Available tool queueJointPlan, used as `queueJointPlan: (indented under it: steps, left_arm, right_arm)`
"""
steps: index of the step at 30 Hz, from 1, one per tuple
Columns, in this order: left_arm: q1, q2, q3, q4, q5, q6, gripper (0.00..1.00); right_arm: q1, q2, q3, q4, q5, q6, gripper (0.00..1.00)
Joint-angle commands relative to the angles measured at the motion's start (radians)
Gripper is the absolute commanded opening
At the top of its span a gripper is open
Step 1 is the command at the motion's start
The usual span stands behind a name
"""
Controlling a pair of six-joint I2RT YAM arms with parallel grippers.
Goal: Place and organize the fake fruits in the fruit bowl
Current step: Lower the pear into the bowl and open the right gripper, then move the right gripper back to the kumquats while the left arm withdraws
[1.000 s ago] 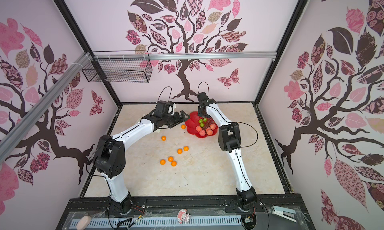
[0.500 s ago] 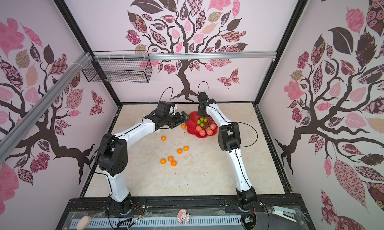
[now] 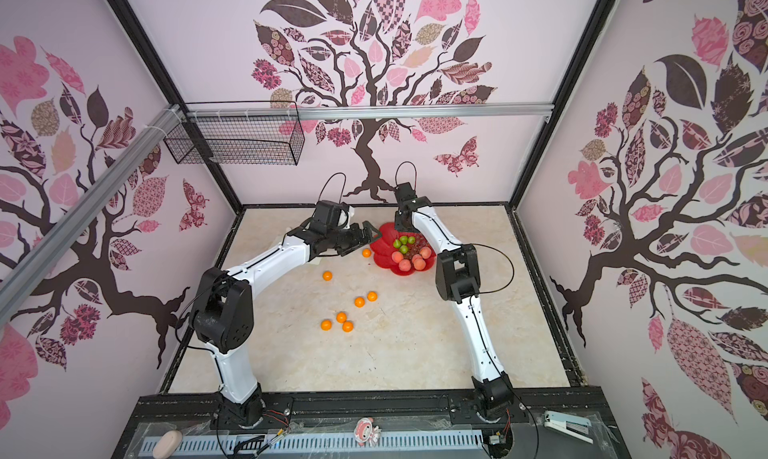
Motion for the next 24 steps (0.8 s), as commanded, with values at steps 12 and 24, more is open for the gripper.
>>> queueJointPlan:
  steps: [12, 24]
  left_arm:
    - [-0.041, -0.287, -0.207, -0.052, -0.110, 0.025, 0.98]
    - [-0.056, -0.595, -0.450, -0.161, -0.213, 0.035, 0.98]
  right_arm:
    - [0.077, -0.468, -0.423, 0.138, -0.017, 0.089, 0.41]
    - [0.290, -0.673, -0.753, 0.210, 0.018, 0.163, 0.40]
